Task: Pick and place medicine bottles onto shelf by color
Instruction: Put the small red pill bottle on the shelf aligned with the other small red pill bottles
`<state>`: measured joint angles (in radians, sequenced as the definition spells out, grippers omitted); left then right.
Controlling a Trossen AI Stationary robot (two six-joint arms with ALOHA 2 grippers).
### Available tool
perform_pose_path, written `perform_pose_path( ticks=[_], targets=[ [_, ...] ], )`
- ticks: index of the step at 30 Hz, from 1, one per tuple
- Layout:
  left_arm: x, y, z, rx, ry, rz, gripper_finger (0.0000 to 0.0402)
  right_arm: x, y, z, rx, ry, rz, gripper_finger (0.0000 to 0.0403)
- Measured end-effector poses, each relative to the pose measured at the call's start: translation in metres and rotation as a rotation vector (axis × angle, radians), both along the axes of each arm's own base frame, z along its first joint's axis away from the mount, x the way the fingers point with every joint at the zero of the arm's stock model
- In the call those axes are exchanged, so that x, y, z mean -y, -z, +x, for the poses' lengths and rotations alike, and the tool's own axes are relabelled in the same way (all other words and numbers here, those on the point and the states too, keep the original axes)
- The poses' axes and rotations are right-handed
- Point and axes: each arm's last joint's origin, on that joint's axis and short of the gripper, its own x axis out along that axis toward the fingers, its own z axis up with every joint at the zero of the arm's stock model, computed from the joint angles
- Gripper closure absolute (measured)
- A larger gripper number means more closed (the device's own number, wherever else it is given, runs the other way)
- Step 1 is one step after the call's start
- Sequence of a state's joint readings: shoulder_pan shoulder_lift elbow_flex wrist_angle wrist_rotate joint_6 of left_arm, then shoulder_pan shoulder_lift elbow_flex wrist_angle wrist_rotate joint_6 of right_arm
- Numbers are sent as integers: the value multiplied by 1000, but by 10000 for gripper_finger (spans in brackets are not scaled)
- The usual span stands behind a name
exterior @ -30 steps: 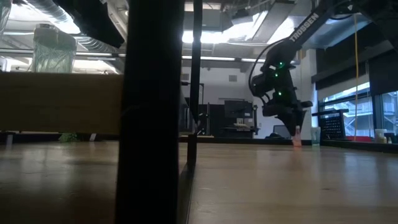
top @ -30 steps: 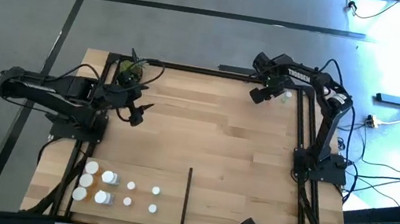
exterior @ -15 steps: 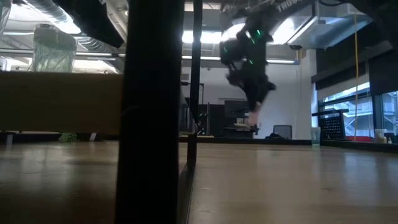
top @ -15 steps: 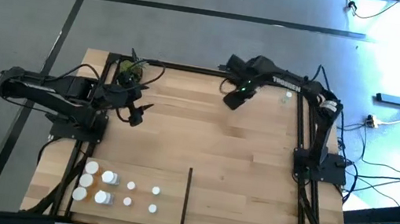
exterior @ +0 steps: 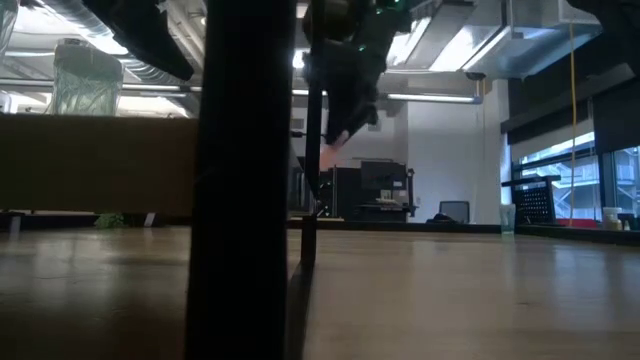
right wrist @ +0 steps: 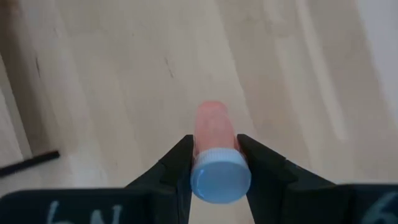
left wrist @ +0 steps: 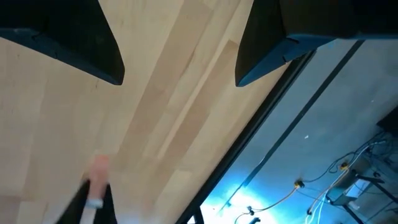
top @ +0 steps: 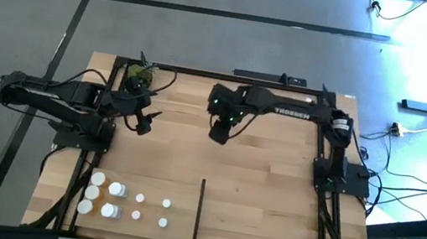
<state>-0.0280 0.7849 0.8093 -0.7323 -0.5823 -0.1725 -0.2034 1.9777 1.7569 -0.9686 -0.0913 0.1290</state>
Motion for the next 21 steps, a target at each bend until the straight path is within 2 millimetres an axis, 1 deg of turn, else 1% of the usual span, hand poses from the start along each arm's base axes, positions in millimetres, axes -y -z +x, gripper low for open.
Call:
perform_pose_path(
  ticks=[2, 4, 8, 13, 21],
  targets=[
    [0, 0, 0, -2, 0, 0, 101, -5, 8, 7, 2, 3, 14, 289],
    [0, 0, 0, -5, 6, -4, 101, -9, 17, 10, -28, -1, 23, 289],
    [1, 3, -3, -37, 17, -13, 101, -11, 31, 11, -95, 39, 52, 289],
    [1, 5, -4, -64, 23, -20, 101, -12, 46, 12, -165, 44, 64, 289],
    [1, 5, -4, -66, 39, -34, 101, -11, 50, 12, -186, 65, 73, 286]
  ],
)
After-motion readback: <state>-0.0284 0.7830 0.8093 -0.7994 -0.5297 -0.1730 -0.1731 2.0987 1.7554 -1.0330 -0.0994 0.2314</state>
